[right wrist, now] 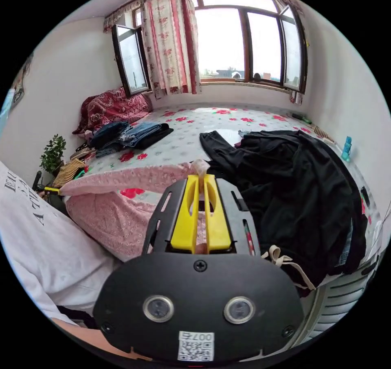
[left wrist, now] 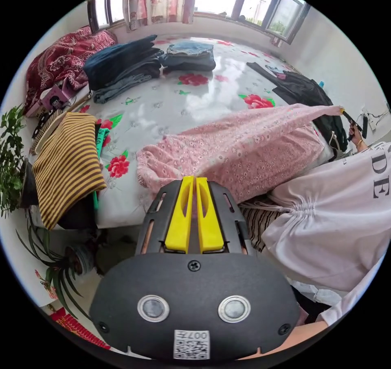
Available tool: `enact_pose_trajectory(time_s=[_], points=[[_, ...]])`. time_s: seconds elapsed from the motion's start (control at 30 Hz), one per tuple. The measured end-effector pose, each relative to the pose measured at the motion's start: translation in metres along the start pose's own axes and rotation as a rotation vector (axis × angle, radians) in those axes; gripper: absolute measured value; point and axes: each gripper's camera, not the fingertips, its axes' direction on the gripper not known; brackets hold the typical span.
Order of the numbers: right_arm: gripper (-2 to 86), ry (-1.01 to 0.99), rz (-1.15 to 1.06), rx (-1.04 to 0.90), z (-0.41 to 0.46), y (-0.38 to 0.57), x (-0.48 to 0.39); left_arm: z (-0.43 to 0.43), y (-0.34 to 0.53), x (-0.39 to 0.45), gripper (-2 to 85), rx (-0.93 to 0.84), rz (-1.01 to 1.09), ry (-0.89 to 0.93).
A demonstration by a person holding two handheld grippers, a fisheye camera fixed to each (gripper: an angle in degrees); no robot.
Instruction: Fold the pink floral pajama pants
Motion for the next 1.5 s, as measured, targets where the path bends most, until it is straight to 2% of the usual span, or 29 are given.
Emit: enact_pose_trajectory(time_s=[0.03, 0.1, 0.17, 0.23, 0.3, 0.4, 0.57, 0.7, 0.83, 1.07, 1.17, 1.23, 1.3, 1.37, 1.5], points=[[0.5, -0.006, 0.028, -0.052, 0.013, 0.01, 0.003, 0.017, 0.005, 0.009, -1.0, -0.052, 0.002, -0.011], [1.1, -0.027, 0.187, -0.359, 0.071, 0.059, 0.016, 0.045, 0.01, 0.022, -1.0, -0.133, 0.015, -0.03], [1.7, -0.029, 0.304, -0.525, 0.093, 0.094, 0.022, 0.074, 0.009, 0.036, -0.9, -0.224, 0.038, -0.051], [2.3, -0.012, 0.39, -0.504, 0.084, 0.11, 0.021, 0.083, 0.003, 0.044, -0.9, -0.258, 0.051, -0.071], [3.1, -0.026, 0.441, -0.357, 0.053, 0.11, 0.009, 0.082, -0.004, 0.05, -1.0, -0.258, 0.071, -0.078], [4.0, -0.06, 0.37, -0.279, 0.037, 0.094, -0.022, 0.077, -0.013, 0.054, -1.0, -0.255, 0.089, -0.088], [5.1, -0.006, 0.233, -0.394, 0.059, 0.068, -0.064, 0.069, -0.023, 0.058, -1.0, -0.245, 0.074, -0.077], [4.2, 0.176, 0.02, -0.543, 0.081, 0.049, -0.106, 0.063, -0.027, 0.061, -1.0, -0.241, 0.079, -0.081], [1.5, 0.233, -0.115, -0.635, 0.095, 0.021, -0.128, 0.05, -0.038, 0.055, -0.9, -0.203, 0.055, -0.069], [-0.1, 0.324, -0.294, -0.172, -0.024, -0.09, -0.184, 0.014, -0.045, 0.059, -0.9, -0.115, 0.044, -0.099], [-0.1, 0.425, -0.344, -0.107, -0.036, -0.08, -0.198, 0.014, -0.03, 0.064, -0.9, -0.115, 0.017, -0.094], [-0.1, 0.416, -0.28, -0.172, -0.016, -0.06, -0.187, 0.022, -0.019, 0.064, -0.9, -0.125, -0.013, -0.075], [-0.1, 0.303, -0.122, -0.43, 0.038, -0.024, -0.157, 0.038, -0.009, 0.066, -0.9, -0.159, -0.03, -0.052], [0.1, 0.259, -0.034, -0.595, 0.073, 0.002, -0.142, 0.062, -0.002, 0.068, -0.9, -0.216, -0.042, -0.042], [1.0, 0.233, 0.045, -0.609, 0.082, 0.001, -0.133, 0.085, -0.004, 0.076, -0.8, -0.304, 0.006, -0.059]])
